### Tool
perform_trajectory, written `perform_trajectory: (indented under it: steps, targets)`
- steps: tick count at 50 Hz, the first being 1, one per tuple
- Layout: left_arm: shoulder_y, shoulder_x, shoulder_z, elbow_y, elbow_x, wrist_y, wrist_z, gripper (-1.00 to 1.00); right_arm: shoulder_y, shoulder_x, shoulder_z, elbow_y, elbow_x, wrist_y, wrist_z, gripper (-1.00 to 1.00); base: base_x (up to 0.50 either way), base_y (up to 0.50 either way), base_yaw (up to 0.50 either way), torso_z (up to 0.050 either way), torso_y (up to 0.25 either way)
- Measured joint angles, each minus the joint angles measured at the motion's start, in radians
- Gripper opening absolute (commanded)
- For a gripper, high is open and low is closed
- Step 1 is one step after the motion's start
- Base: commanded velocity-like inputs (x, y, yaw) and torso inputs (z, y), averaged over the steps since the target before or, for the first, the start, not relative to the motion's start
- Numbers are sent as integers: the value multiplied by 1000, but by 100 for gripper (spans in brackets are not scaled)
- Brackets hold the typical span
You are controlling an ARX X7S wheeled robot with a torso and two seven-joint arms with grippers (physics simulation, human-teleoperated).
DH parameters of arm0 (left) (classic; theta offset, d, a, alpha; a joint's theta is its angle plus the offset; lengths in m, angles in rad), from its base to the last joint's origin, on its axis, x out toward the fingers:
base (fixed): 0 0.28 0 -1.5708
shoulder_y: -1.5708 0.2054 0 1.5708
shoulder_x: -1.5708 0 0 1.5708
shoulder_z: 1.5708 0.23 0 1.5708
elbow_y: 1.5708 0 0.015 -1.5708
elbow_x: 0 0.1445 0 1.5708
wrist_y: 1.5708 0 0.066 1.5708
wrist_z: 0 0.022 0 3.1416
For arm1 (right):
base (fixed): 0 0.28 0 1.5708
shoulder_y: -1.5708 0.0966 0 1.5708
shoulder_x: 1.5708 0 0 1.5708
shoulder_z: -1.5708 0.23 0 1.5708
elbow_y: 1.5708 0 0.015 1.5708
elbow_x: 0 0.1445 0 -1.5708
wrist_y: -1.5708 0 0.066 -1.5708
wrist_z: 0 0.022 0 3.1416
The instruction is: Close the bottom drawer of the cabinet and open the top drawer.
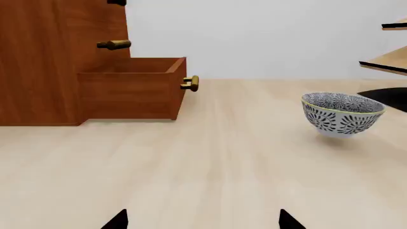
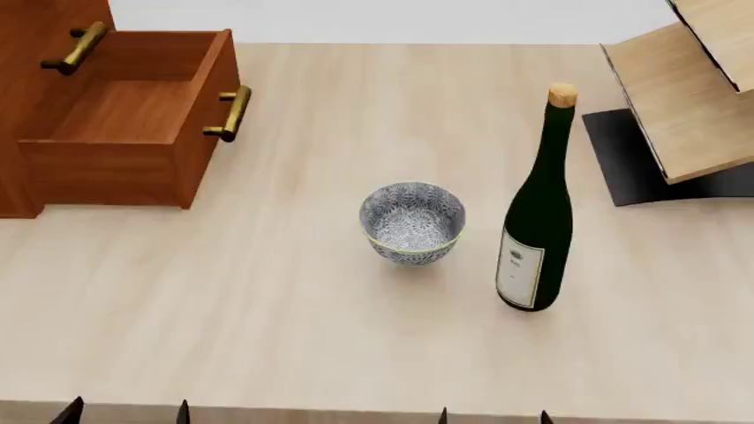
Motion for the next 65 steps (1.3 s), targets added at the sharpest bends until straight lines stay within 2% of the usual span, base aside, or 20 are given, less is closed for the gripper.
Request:
perform_trajectory:
  steps: [21, 40, 65]
  targets:
    - [-2, -41, 64, 8, -32, -1, -36, 100, 10, 35, -59, 26, 39, -4, 50, 100, 0, 0, 0, 1, 0]
    - [8, -79, 109, 99, -45, 6, -64, 100, 11, 67, -96, 15, 74, -4, 85, 100, 0, 0, 0, 50, 0]
    - [-46, -137, 146, 284, -20, -81, -97, 100, 32, 112, -121, -101, 107, 84, 126, 100, 0, 0, 0, 50, 0]
